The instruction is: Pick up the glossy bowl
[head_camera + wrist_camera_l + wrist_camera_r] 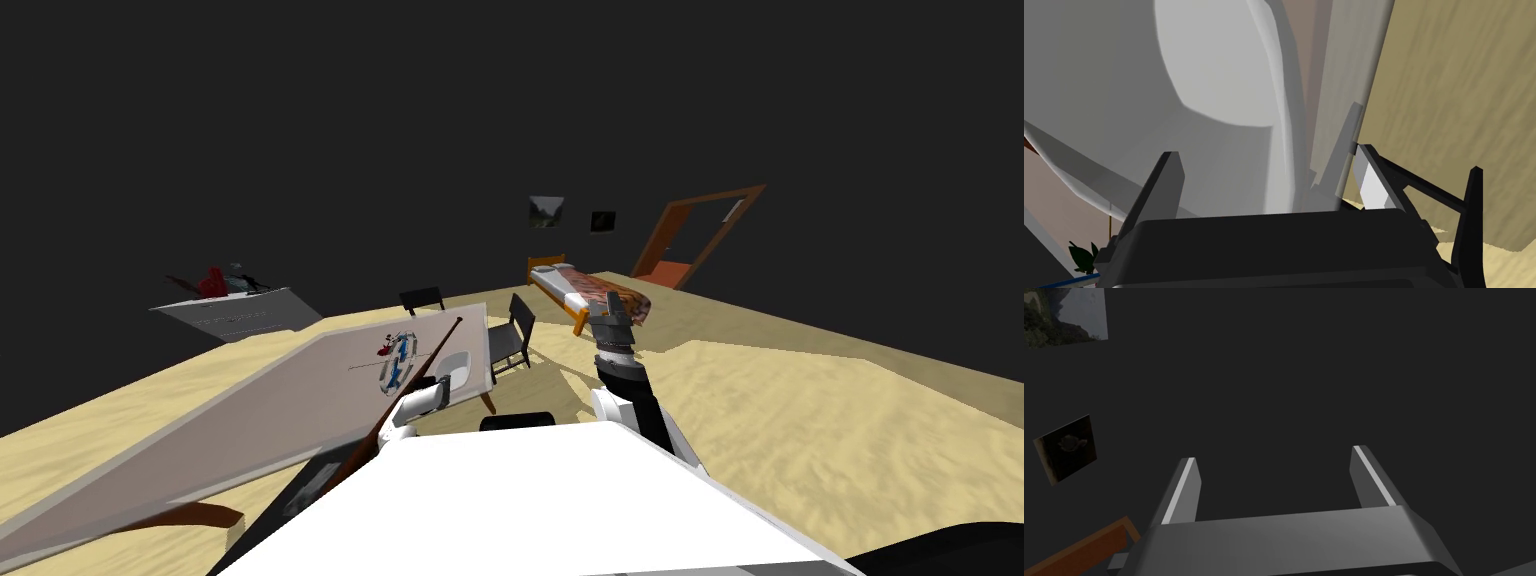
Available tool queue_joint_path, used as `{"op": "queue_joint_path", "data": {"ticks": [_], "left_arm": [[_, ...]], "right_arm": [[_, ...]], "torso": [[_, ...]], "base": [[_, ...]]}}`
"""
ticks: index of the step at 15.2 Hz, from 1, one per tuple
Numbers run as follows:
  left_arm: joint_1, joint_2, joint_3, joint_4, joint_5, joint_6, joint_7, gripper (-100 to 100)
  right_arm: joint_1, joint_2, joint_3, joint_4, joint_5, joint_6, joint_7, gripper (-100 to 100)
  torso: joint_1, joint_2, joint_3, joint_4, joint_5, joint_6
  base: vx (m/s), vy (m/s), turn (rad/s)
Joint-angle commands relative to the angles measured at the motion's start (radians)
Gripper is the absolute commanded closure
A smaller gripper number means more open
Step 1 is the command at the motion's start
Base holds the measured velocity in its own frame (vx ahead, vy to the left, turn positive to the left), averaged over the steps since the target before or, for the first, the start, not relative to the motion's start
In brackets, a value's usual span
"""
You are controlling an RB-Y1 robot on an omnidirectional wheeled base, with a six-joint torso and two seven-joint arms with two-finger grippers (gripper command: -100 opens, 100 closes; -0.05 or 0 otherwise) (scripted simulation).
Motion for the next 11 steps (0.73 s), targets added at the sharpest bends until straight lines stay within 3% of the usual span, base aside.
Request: {"op": "queue_joint_path", "data": {"ticks": [1,5,6,10,11], "left_arm": [[0.0,0.0,0.0,0.0,0.0,0.0,0.0,100],[0.001,0.0,0.0,0.001,0.0,0.001,0.0,100],[0.006,0.006,0.005,-0.031,0.006,0.029,-0.002,100],[0.016,0.013,0.011,-0.085,0.011,0.076,-0.004,100],[0.015,0.009,0.008,-0.068,0.008,0.058,-0.003,100]], "right_arm": [[0.0,0.0,0.0,0.0,0.0,0.0,0.0,0],[0.0,0.0,0.0,0.0,0.0,0.0,0.0,0],[0.0,0.0,0.0,0.0,0.0,0.0,0.0,0],[0.0,0.0,0.0,0.0,0.0,0.0,0.0,0],[0.0,0.0,0.0,0.0,0.0,0.0,0.0,0]], "torso": [[0.0,0.0,0.0,0.0,0.0,0.0],[-0.002,0.002,0.001,0.001,-0.001,0.0],[-0.002,0.002,0.002,0.001,-0.001,0.0],[-0.006,0.006,0.005,0.003,-0.003,0.0],[-0.006,0.007,0.005,0.004,-0.003,0.0]], "base": [[0.006,0.007,-0.001],[0.0,0.0,0.0],[-0.012,-0.018,-0.002],[-0.035,-0.032,0.0],[-0.021,-0.019,0.003]]}}
